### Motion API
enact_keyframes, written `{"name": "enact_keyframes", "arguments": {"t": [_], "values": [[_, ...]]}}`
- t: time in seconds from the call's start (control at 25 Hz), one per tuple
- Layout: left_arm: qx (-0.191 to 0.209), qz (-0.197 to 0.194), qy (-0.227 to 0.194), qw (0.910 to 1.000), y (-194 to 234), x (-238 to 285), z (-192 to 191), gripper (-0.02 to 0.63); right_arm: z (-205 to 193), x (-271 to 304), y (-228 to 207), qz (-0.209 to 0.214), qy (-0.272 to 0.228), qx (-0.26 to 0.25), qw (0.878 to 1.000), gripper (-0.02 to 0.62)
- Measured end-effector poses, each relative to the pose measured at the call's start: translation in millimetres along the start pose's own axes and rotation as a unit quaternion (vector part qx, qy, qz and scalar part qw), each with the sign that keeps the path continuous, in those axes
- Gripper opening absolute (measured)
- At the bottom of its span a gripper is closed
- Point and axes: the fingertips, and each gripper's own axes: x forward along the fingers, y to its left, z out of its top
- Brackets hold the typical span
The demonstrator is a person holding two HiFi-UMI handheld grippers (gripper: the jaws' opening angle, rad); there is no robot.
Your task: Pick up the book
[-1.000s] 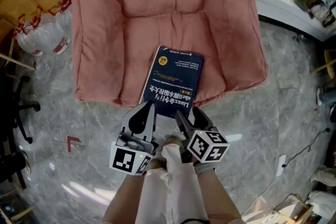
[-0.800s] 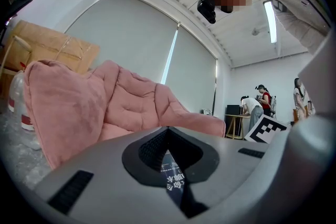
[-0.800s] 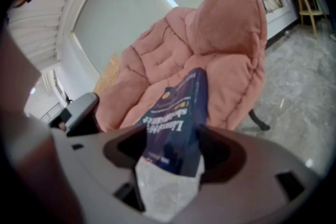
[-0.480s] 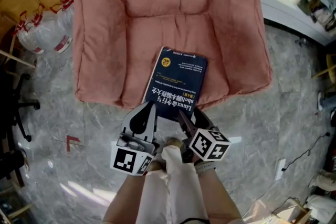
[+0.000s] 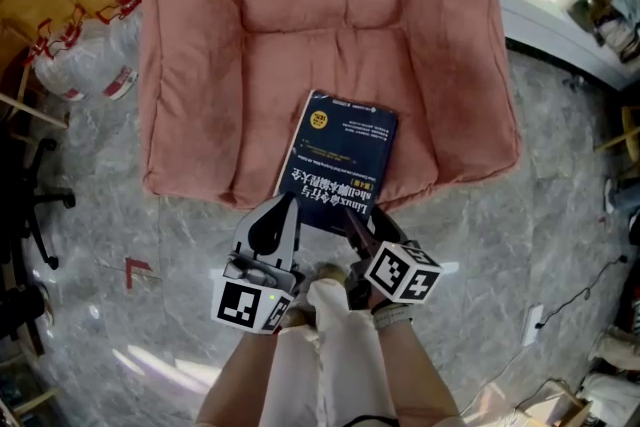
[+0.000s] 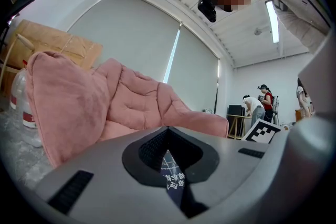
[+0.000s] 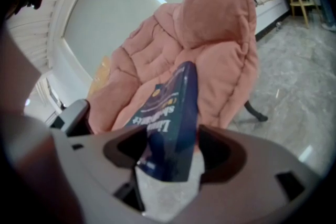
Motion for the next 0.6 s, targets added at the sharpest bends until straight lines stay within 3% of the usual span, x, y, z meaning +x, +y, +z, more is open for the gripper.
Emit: {"name": "enact_keyframes", "arguments": {"t": [0.36,0.6], "values": [[-0.001,0.003,0.001,1.0000,5,-1,-1,0.008,-10,9,2,0.033,0.016,0.064,0.997,0.291],[-0.003,0.006,-0.001,1.0000,10,-1,-6,0.008,-13,17,1,0.040,0.020,0.075,0.996,0.291]]}}
